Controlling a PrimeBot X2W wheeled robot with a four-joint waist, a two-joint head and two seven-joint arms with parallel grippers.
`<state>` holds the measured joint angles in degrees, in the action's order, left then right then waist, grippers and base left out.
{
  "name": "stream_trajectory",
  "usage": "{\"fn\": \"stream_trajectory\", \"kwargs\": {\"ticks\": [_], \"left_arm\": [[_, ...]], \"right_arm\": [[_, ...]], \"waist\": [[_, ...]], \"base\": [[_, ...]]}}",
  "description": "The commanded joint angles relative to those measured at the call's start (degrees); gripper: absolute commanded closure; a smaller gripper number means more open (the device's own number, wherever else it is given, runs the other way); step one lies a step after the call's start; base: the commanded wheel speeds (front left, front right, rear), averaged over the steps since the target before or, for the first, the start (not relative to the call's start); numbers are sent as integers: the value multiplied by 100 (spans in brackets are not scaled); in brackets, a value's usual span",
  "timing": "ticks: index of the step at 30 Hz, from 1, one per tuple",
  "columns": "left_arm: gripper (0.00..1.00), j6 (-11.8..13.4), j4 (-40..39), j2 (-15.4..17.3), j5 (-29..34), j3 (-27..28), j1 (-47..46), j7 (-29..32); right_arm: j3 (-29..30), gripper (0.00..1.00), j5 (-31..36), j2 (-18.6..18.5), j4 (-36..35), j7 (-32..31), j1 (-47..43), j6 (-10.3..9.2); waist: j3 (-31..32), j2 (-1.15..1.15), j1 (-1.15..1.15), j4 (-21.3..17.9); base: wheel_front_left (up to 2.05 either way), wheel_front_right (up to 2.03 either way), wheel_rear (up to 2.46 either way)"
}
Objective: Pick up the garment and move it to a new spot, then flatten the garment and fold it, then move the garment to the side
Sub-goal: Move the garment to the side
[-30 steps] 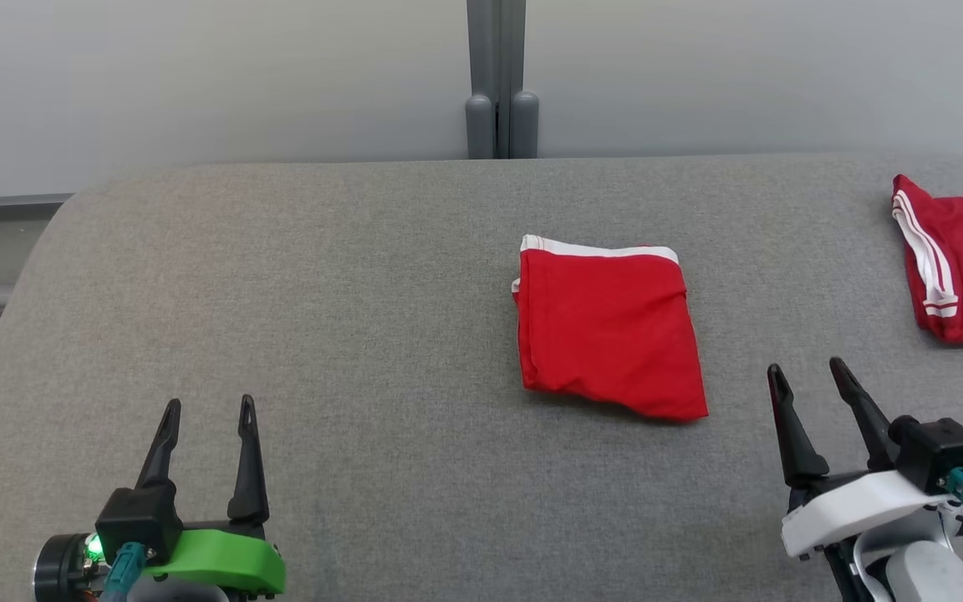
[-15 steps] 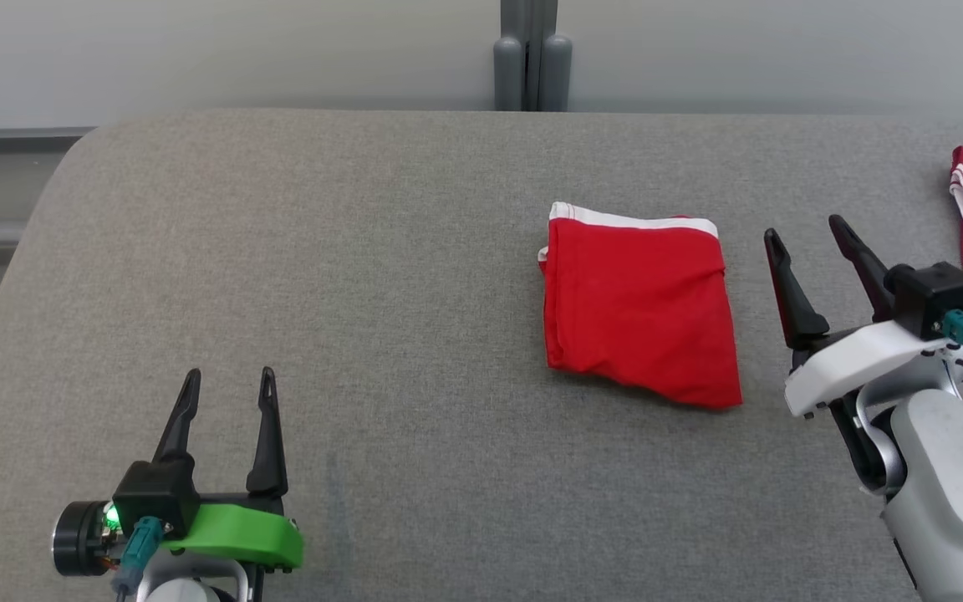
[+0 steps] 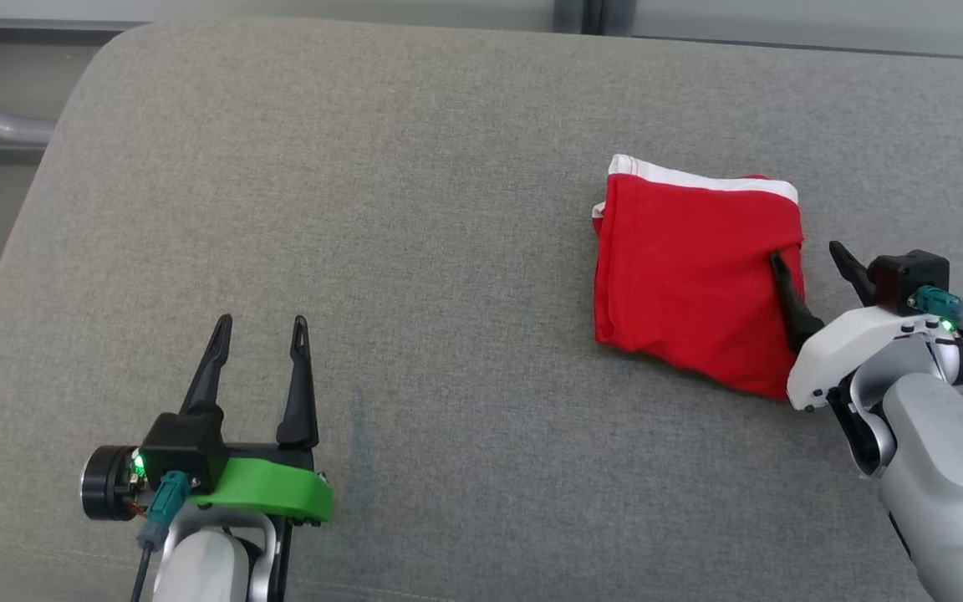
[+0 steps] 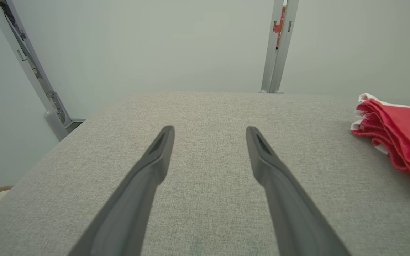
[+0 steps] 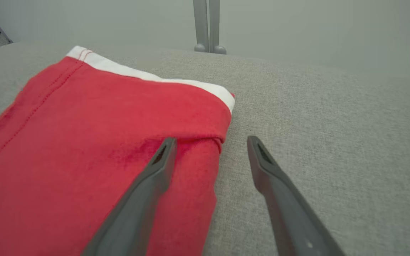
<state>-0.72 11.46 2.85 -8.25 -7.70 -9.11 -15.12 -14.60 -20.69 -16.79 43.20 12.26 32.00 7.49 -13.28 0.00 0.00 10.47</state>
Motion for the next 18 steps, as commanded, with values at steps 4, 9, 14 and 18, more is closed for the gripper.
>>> {"fn": "stream_trajectory", "kwargs": {"ticks": [4, 9, 14, 18], "left_arm": [[0, 83, 6, 14, -103, -69, -159, 2], [0, 142, 16, 13, -109, -115, -186, 1], [0, 172, 15, 13, -150, -143, -218, 1], [0, 163, -32, 12, -123, -142, -291, 2]], "right_arm": [[-144, 0, -177, 35, 468, 113, 143, -1], [-517, 100, -526, 180, 850, 52, 146, 0], [-816, 100, -783, 3, 905, 116, 325, -9], [-1057, 100, -793, -286, 783, 201, 657, -12]], "waist": [[-236, 0, 0, 160], [-264, 0, 0, 137], [-292, 0, 0, 35], [-382, 0, 0, -118]], "base": [[0, 0, 0], [0, 0, 0], [0, 0, 0], [0, 0, 0]]}}
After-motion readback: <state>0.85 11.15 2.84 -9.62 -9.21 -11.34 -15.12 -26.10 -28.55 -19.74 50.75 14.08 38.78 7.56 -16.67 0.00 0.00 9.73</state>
